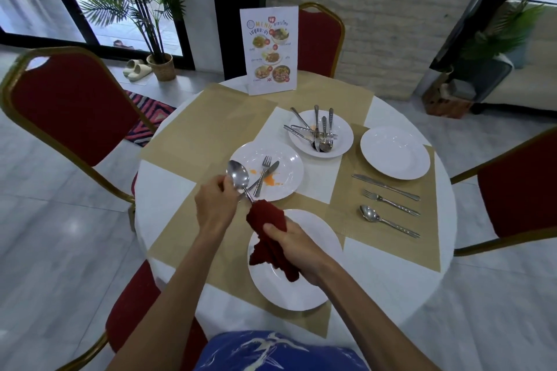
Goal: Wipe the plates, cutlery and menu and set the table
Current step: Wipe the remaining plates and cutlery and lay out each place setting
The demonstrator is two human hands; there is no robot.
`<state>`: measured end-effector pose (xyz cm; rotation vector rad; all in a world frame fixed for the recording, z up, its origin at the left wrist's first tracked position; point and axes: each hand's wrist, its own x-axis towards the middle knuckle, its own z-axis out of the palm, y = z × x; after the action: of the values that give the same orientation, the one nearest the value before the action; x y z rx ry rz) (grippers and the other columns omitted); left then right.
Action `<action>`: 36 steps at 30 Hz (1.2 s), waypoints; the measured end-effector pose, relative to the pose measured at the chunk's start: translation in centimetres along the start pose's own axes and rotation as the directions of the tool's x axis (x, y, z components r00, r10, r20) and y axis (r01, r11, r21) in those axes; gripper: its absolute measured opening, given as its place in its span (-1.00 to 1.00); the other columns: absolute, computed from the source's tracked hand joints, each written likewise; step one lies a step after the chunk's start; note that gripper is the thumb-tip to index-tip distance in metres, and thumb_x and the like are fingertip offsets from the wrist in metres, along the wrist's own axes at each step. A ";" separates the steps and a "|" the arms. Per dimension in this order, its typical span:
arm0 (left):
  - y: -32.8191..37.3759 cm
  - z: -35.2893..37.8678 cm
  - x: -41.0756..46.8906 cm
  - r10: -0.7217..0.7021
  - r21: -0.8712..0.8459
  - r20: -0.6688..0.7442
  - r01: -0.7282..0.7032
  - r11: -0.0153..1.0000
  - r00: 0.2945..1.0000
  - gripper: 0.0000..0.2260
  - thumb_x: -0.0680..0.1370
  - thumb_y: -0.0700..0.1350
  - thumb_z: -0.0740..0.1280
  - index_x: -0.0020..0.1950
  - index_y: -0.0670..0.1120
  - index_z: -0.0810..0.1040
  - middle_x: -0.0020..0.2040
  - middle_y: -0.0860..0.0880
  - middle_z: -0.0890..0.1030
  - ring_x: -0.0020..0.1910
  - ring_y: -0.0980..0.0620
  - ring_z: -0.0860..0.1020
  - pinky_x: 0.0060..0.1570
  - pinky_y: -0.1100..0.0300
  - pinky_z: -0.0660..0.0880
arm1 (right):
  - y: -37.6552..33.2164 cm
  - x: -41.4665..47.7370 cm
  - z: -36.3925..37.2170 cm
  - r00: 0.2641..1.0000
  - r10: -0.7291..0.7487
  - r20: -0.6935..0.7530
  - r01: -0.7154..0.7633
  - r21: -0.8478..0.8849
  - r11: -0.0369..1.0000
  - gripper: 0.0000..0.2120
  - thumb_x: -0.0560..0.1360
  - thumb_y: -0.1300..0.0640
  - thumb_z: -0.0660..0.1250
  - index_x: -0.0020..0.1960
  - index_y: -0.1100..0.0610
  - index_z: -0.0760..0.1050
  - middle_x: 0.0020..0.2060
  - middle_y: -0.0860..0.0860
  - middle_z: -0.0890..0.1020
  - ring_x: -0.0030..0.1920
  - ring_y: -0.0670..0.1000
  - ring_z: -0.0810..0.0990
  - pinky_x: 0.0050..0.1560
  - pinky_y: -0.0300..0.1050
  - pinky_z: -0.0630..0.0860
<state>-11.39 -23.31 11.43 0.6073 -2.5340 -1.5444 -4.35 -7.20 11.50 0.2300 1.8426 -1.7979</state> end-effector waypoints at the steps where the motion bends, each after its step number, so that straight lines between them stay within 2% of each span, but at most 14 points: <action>1: -0.2 0.5 -0.7 -0.013 -0.064 0.061 0.017 0.998 0.998 -0.73 0.60 -0.06 0.26 -0.23 -0.08 0.63 -0.30 -0.04 0.66 -0.20 -0.09 0.64 -0.12 -0.04 0.59 | -0.1 0.3 0.1 1.000 -0.015 -0.015 0.015 0.009 1.000 -0.81 0.71 0.12 0.17 0.30 0.11 0.42 -0.19 0.07 0.68 -0.36 -0.05 0.64 -0.39 -0.18 0.47; 4: -1.2 1.9 -3.7 -0.052 -0.164 0.291 0.104 0.981 0.955 -0.81 0.59 -0.02 0.35 -0.14 -0.01 0.70 -0.25 0.01 0.70 -0.21 -0.01 0.66 -0.13 -0.01 0.64 | -1.1 1.1 0.2 0.996 -0.059 -0.062 0.061 0.022 0.998 -0.77 0.71 0.12 0.15 0.33 0.07 0.45 -0.17 0.05 0.68 -0.36 -0.08 0.65 -0.37 -0.18 0.49; 8: -2.1 1.1 -3.1 -0.188 -0.363 0.271 0.281 0.888 0.944 -0.89 0.58 -0.14 0.39 -0.07 -0.16 0.67 -0.14 -0.13 0.70 -0.11 -0.09 0.66 -0.11 0.02 0.64 | -0.6 1.3 0.5 0.999 -0.037 0.022 0.037 -0.027 0.999 -0.77 0.70 0.14 0.18 0.33 0.10 0.45 -0.15 0.04 0.70 -0.27 -0.02 0.68 -0.36 -0.15 0.50; 11: -3.0 0.4 -2.8 -0.275 -0.404 0.301 0.384 0.831 0.913 -0.86 0.57 -0.18 0.40 0.02 -0.25 0.65 -0.09 -0.17 0.69 -0.07 -0.09 0.65 -0.14 0.08 0.61 | 0.2 1.4 0.5 0.997 0.007 0.082 0.000 -0.090 0.996 -0.79 0.69 0.13 0.21 0.29 0.11 0.48 -0.07 0.07 0.69 -0.21 0.01 0.68 -0.34 -0.14 0.51; 13: -3.8 0.4 -3.4 -0.339 -0.434 0.331 0.461 0.774 0.881 -0.84 0.57 -0.17 0.39 0.04 -0.25 0.64 -0.11 -0.15 0.68 -0.09 -0.09 0.65 -0.18 0.07 0.59 | 0.4 1.5 0.4 0.991 0.047 0.124 -0.028 -0.144 0.989 -0.81 0.69 0.12 0.21 0.27 0.09 0.48 -0.03 0.10 0.69 -0.17 0.02 0.69 -0.31 -0.14 0.52; 17: -5.5 0.5 -3.2 -0.406 -0.478 0.364 0.543 0.690 0.838 -0.94 0.56 -0.18 0.40 0.00 -0.16 0.61 -0.15 -0.12 0.65 -0.12 -0.08 0.63 -0.20 0.07 0.58 | 1.0 1.5 0.2 0.976 0.126 0.176 -0.087 -0.216 0.973 -0.77 0.68 0.11 0.24 0.29 0.13 0.48 0.11 0.19 0.70 0.09 0.26 0.70 -0.22 -0.09 0.54; 20: -6.6 -0.5 -2.0 -0.418 -0.561 0.342 0.540 0.628 0.842 -0.98 0.59 -0.18 0.38 0.00 -0.11 0.57 -0.13 -0.10 0.68 -0.17 -0.07 0.64 -0.15 0.05 0.59 | 1.5 1.3 -0.6 0.963 0.192 0.191 -0.127 -0.309 0.943 -0.76 0.66 0.10 0.26 0.29 0.14 0.50 0.10 0.19 0.71 -0.01 0.16 0.71 -0.23 -0.13 0.52; 21: -7.1 -1.1 -1.5 -0.412 -0.552 0.301 0.510 0.660 0.860 -0.96 0.59 -0.17 0.38 0.02 -0.12 0.57 -0.12 -0.10 0.69 -0.17 -0.07 0.64 -0.13 0.03 0.60 | 1.7 1.3 -1.0 0.961 0.207 0.185 -0.138 -0.329 0.934 -0.77 0.65 0.10 0.27 0.27 0.13 0.51 0.07 0.17 0.72 -0.07 0.10 0.69 -0.26 -0.15 0.52; 23: -8.6 -1.9 -0.8 -0.389 -0.421 0.254 0.463 0.780 0.885 -0.92 0.58 -0.16 0.40 0.03 -0.16 0.59 -0.11 -0.12 0.71 -0.21 -0.06 0.64 -0.13 0.04 0.60 | 2.1 1.1 -1.9 0.970 0.205 0.129 -0.157 -0.307 0.939 -0.82 0.64 0.11 0.27 0.20 0.13 0.55 -0.05 0.11 0.73 -0.18 0.02 0.67 -0.35 -0.20 0.50; 26: -11.7 -1.9 -0.9 -0.387 -0.165 0.290 0.444 0.881 0.875 -0.83 0.52 -0.11 0.47 0.03 -0.18 0.66 -0.16 -0.13 0.71 -0.29 -0.05 0.62 -0.23 0.11 0.60 | 2.4 1.4 -3.2 0.986 0.168 -0.020 -0.167 -0.276 0.947 -0.83 0.64 0.13 0.26 0.10 0.16 0.58 -0.13 0.09 0.71 -0.29 0.01 0.61 -0.37 -0.17 0.47; 30: -13.5 -0.4 -1.0 -0.379 0.048 0.299 0.383 0.923 0.876 -0.86 0.45 -0.04 0.55 -0.08 -0.09 0.73 -0.29 -0.02 0.66 -0.33 0.06 0.56 -0.30 0.23 0.53 | 3.0 2.0 -4.6 0.978 0.153 -0.141 -0.184 -0.248 0.951 -0.79 0.62 0.13 0.26 0.13 0.23 0.58 -0.03 0.22 0.73 -0.23 0.10 0.61 -0.35 -0.11 0.47; 33: -13.7 0.8 -1.1 -0.351 0.150 0.326 0.319 0.936 0.878 -0.90 0.43 0.00 0.56 -0.15 0.00 0.74 -0.31 0.05 0.67 -0.27 0.08 0.59 -0.17 0.21 0.53 | 3.4 1.9 -4.7 0.974 0.164 -0.154 -0.198 -0.243 0.949 -0.80 0.63 0.13 0.26 0.11 0.22 0.58 -0.10 0.16 0.74 -0.25 0.08 0.61 -0.35 -0.11 0.47; 36: -13.8 1.7 -1.3 -0.326 0.235 0.318 0.259 0.937 0.890 -0.91 0.43 0.01 0.54 -0.12 0.03 0.74 -0.28 0.11 0.66 -0.15 0.09 0.61 -0.06 0.21 0.53 | 3.7 1.9 -4.5 0.974 0.172 -0.150 -0.205 -0.245 0.948 -0.81 0.63 0.12 0.27 0.12 0.20 0.58 -0.08 0.16 0.74 -0.22 0.09 0.63 -0.33 -0.10 0.50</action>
<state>-6.87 -26.93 -1.33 0.8405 -3.0011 -1.6475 -5.33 -2.96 7.11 0.4147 2.0456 -1.4248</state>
